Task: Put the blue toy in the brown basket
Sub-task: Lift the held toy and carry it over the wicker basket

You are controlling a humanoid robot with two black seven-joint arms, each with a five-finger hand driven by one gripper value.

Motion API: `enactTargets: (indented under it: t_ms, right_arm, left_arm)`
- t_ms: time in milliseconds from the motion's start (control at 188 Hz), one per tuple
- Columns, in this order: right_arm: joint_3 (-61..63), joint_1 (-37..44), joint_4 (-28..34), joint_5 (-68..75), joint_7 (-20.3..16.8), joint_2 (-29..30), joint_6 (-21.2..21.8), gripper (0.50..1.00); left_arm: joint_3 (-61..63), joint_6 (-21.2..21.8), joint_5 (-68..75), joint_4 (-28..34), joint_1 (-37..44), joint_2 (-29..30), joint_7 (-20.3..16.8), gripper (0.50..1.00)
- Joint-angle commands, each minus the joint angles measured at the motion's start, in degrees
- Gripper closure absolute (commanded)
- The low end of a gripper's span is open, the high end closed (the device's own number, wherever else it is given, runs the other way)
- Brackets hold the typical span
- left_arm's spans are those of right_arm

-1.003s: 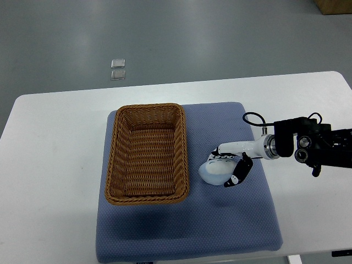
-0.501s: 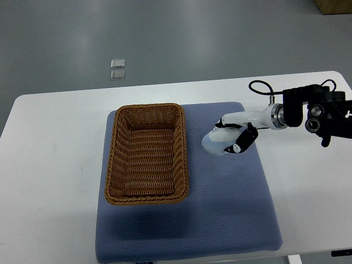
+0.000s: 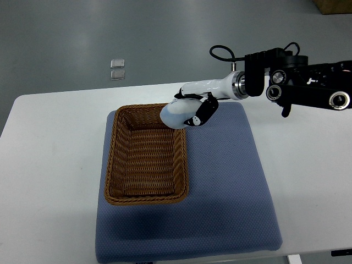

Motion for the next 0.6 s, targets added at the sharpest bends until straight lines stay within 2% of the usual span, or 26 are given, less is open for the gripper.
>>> enactTargets:
  t_ms: [0,165,309,592]
  right_arm:
    - [-0.14,0.01,-3.79,0.03,0.10,5.60,-0.23,0.908]
    - [-1.37,-0.78,-10.82,0.03,0.10,14.92,-1.20,0.901]
    - [-1.89,-3.07,-14.16,-0.23,0.10,20.10,-1.28,0.901]
    - [-1.89,-7.99,-17.86,-0.93,0.10,21.78,-2.87,0.893]
  left_arm:
    - [0.06,-0.01,0.00,-0.09,0.03,0.00,-0.07,0.500]
    - [-0.03,-0.01,0.00,-0.26,0.03,0.00,0.02,0.500]
    - [0.06,-0.01,0.00,-0.26,0.03,0.00,0.02,0.500]
    - [0.05,-0.01,0.00,-0.17,0.03,0.00,0.02,0.500]
